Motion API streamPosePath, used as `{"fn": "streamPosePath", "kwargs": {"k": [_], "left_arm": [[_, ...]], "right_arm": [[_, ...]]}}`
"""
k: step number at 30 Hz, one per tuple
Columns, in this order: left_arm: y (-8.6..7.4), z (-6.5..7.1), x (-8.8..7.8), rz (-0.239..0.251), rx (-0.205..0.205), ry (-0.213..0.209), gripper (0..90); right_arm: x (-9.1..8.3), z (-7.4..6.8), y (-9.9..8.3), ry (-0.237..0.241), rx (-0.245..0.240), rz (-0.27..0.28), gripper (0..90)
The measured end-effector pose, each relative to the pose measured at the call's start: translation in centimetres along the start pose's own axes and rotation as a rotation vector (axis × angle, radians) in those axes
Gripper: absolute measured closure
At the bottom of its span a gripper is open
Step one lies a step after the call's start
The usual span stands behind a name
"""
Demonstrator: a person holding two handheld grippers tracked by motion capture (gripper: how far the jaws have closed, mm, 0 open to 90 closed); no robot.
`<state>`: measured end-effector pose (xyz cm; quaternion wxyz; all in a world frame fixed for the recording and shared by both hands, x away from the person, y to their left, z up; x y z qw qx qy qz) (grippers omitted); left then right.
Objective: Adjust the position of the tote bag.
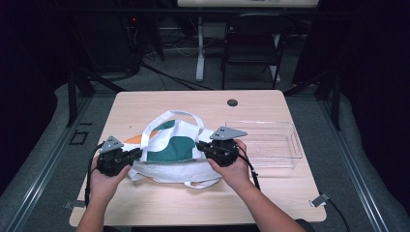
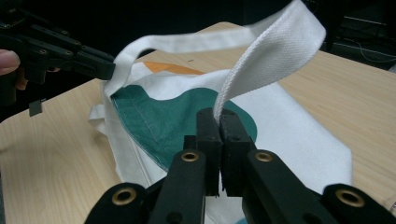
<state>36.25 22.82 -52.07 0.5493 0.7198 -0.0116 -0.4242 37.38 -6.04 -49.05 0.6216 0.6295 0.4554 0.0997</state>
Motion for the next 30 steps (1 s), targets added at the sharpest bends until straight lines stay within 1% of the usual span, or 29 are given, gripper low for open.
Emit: {"fn": "streamPosePath", "kwargs": {"k": [2,5,7,10,12,15,18,20,22,24,25,27,30], "left_arm": [[0.2,0.0,-0.4,-0.007,0.012,0.011,83.6],[0.6,0.2,-1.1,0.001,0.025,0.011,81.3],[0.8,0.6,-1.4,0.005,0.047,0.002,79.2],[0.8,1.4,-1.3,-0.01,0.08,-0.003,75.8],[0.7,1.9,-1.1,-0.019,0.102,-0.006,73.2],[0.7,2.7,-0.4,-0.033,0.133,-0.021,68.7],[0.7,3.5,0.2,-0.044,0.162,-0.029,62.6],[0.8,3.9,0.6,-0.055,0.171,-0.041,60.2],[0.9,4.3,0.9,-0.056,0.178,-0.06,57.4],[0.8,4.6,1.3,-0.064,0.197,-0.071,54.2],[0.8,4.7,1.6,-0.074,0.205,-0.067,52.8],[0.6,4.9,1.9,-0.101,0.242,-0.05,51.9],[0.2,5.3,2.3,-0.113,0.278,-0.024,49.6]], "right_arm": [[0.0,0.1,0.0,-0.003,-0.003,0.001,88.3],[0.1,0.1,0.0,-0.003,0.0,-0.001,88.4],[0.1,0.1,0.0,-0.005,-0.001,0.001,88.4],[-0.1,0.2,0.2,-0.008,-0.001,0.008,88.4],[-0.1,0.3,0.3,-0.008,0.0,0.014,88.4],[-0.2,0.4,0.3,-0.01,0.003,0.016,88.4],[-0.2,0.4,0.3,-0.011,0.0,0.015,88.3],[-0.2,0.4,0.3,-0.012,-0.001,0.016,88.4],[-0.2,0.4,0.3,-0.013,-0.001,0.015,88.4],[-0.2,0.5,0.3,-0.015,0.001,0.015,88.3],[-0.2,0.5,0.3,-0.017,0.002,0.016,88.4],[-0.2,0.5,0.3,-0.017,0.003,0.016,88.3],[-0.3,0.5,0.3,-0.016,0.007,0.022,88.3]]}}
Point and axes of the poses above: each handheld gripper's, and its own axes: x roughly forward along the jaws, y roughly out of its top, z roughly to its right, the point moved 5 cm from there along x, roughly forward along the jaws, and after that the axes turned 7 degrees about x, right-handed, at the moved point
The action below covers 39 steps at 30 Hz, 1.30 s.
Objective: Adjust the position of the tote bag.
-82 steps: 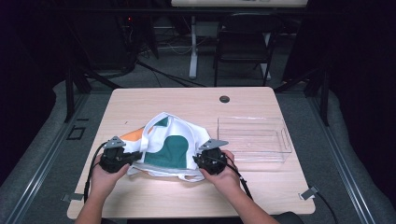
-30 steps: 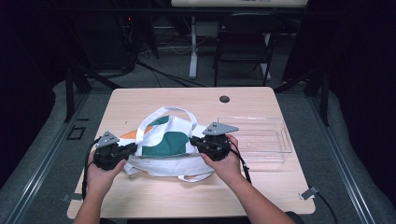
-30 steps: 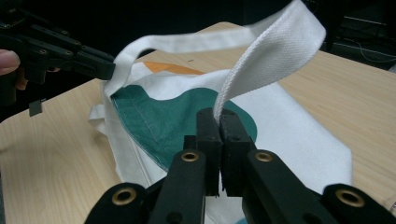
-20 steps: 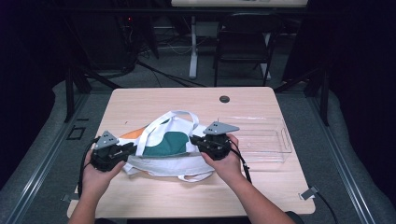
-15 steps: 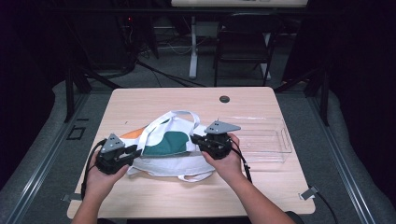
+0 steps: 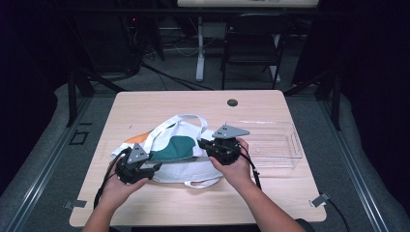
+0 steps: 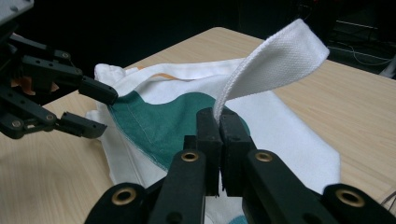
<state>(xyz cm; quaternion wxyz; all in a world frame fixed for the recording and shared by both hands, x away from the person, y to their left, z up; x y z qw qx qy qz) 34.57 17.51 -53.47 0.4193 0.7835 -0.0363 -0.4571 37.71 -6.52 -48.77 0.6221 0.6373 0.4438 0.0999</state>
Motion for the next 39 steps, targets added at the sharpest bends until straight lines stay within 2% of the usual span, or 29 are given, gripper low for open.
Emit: {"fn": "streamPosePath", "kwargs": {"k": [9,15,18,24,39], "left_arm": [[-0.2,-0.1,0.8,-0.03,0.069,0.088,49.8],[-0.2,-0.1,1.1,-0.036,0.074,0.106,50.1],[-0.1,-0.2,1.2,-0.038,0.076,0.107,52.9],[0.1,0.0,1.1,-0.026,0.082,0.097,66.2],[0.9,-0.4,0.8,-0.012,0.077,0.086,82.5]], "right_arm": [[0.0,-0.3,-0.1,0.001,-0.012,-0.006,88.3],[0.0,-0.3,-0.1,0.001,-0.011,-0.007,88.2],[0.1,-0.3,-0.1,0.002,-0.014,-0.005,88.3],[0.0,-0.2,-0.2,0.0,-0.012,-0.003,88.2],[-0.2,0.0,-0.3,-0.006,-0.008,-0.001,88.0]]}}
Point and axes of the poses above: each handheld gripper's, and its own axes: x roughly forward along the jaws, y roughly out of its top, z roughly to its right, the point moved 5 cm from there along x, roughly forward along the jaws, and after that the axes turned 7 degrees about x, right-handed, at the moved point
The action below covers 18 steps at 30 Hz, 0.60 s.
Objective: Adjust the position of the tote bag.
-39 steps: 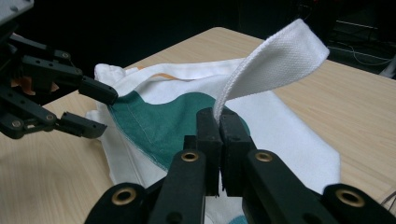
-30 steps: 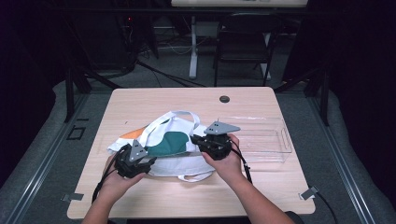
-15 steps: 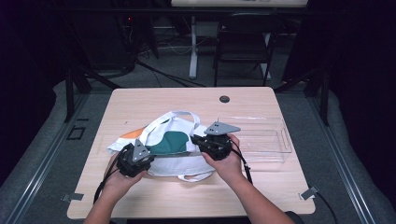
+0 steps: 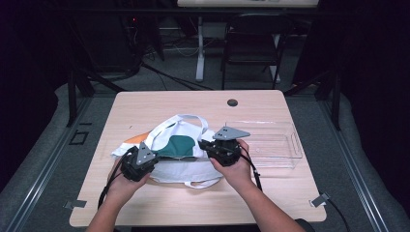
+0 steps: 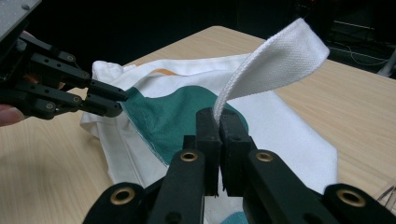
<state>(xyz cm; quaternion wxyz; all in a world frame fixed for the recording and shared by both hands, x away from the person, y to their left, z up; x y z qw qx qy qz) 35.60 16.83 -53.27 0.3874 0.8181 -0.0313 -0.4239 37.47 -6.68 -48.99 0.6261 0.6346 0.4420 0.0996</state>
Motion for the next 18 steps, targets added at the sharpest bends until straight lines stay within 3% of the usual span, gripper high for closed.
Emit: {"fn": "streamPosePath", "kwargs": {"k": [6,18], "left_arm": [[0.5,-0.5,-0.4,0.009,-0.004,0.004,86.1],[2.0,-1.5,-1.2,0.011,0.028,0.027,87.9]], "right_arm": [[-0.2,0.1,0.0,-0.003,0.005,0.002,87.2],[-0.4,0.3,0.1,-0.003,0.013,0.007,84.2]]}}
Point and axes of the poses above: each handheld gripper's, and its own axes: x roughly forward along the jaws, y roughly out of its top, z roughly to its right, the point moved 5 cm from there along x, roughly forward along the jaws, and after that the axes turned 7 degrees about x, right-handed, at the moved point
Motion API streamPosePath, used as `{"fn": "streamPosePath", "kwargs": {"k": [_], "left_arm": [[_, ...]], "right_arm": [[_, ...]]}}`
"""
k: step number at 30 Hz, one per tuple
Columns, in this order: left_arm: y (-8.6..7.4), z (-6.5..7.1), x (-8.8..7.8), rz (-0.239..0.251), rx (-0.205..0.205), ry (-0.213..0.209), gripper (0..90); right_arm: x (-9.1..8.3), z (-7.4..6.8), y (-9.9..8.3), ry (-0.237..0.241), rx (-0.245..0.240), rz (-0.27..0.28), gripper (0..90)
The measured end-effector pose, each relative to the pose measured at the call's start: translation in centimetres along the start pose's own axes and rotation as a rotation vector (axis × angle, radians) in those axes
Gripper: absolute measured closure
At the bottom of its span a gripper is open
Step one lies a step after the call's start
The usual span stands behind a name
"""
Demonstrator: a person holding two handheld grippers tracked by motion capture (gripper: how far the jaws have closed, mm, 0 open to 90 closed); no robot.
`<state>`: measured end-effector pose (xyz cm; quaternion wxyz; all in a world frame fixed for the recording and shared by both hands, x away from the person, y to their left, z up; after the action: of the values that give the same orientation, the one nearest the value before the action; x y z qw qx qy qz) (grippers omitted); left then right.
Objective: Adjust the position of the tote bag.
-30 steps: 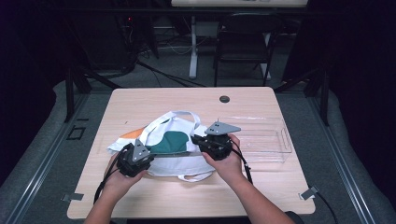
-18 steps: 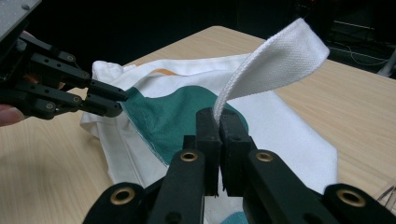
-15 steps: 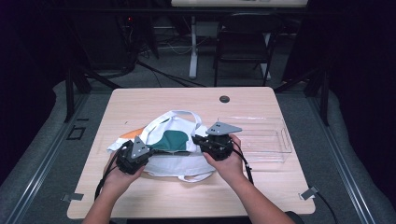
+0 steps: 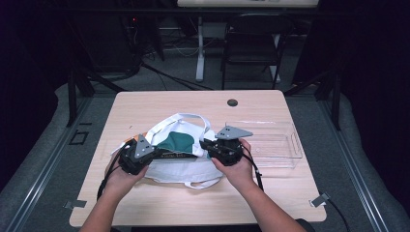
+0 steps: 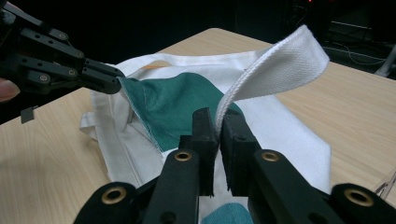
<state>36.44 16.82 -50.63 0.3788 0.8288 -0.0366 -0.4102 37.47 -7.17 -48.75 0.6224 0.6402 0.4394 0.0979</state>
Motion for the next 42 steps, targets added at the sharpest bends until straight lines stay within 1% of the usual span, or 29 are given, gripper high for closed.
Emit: {"fn": "streamPosePath", "kwargs": {"k": [4,6,9,11,12,18,28,34,35,39,42], "left_arm": [[0.4,-0.4,-0.2,0.007,-0.002,0.005,88.0],[0.6,-0.5,-0.3,0.006,-0.002,0.005,88.0],[1.0,-0.7,-0.4,0.008,0.004,0.008,88.0],[1.2,-0.8,-0.4,0.011,0.006,0.014,88.0],[1.3,-0.9,-0.4,0.01,0.006,0.014,88.0],[1.8,-1.3,-0.3,0.01,0.008,0.013,88.0],[2.8,-2.1,-0.3,0.008,0.017,0.019,88.1],[3.1,-2.7,-0.3,0.016,0.009,0.021,88.1],[3.2,-2.7,-0.3,0.013,0.012,0.018,88.1],[3.4,-2.9,-0.2,0.018,0.006,0.019,88.1],[3.4,-3.0,-0.1,0.016,0.009,0.019,88.1]], "right_arm": [[-0.1,0.0,0.1,0.003,0.008,0.004,83.1],[-0.2,0.0,0.1,0.004,0.004,0.003,82.7],[-0.4,0.0,0.1,0.009,0.007,0.008,81.3],[-0.5,0.0,0.2,0.012,0.017,0.016,80.1],[-0.6,0.1,0.2,0.012,0.011,0.01,80.0],[-1.0,0.1,0.4,0.019,0.019,0.026,79.3],[-1.6,0.6,0.5,0.003,0.018,0.035,79.4],[-1.7,0.6,0.6,-0.001,0.012,0.035,79.4],[-1.7,0.5,0.6,0.0,0.015,0.043,79.4],[-1.7,0.6,0.6,-0.002,0.013,0.042,79.4],[-1.7,0.6,0.6,-0.003,0.015,0.044,79.4]]}}
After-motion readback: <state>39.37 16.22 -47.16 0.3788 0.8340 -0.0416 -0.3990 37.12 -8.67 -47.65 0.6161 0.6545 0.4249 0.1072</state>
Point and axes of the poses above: each handheld gripper's, and its own axes: x roughly forward along the jaws, y roughly out of its top, z roughly to its right, the point moved 5 cm from there along x, roughly forward along the jaws, and after that the axes turned 7 degrees about x, right-handed, at the moved point
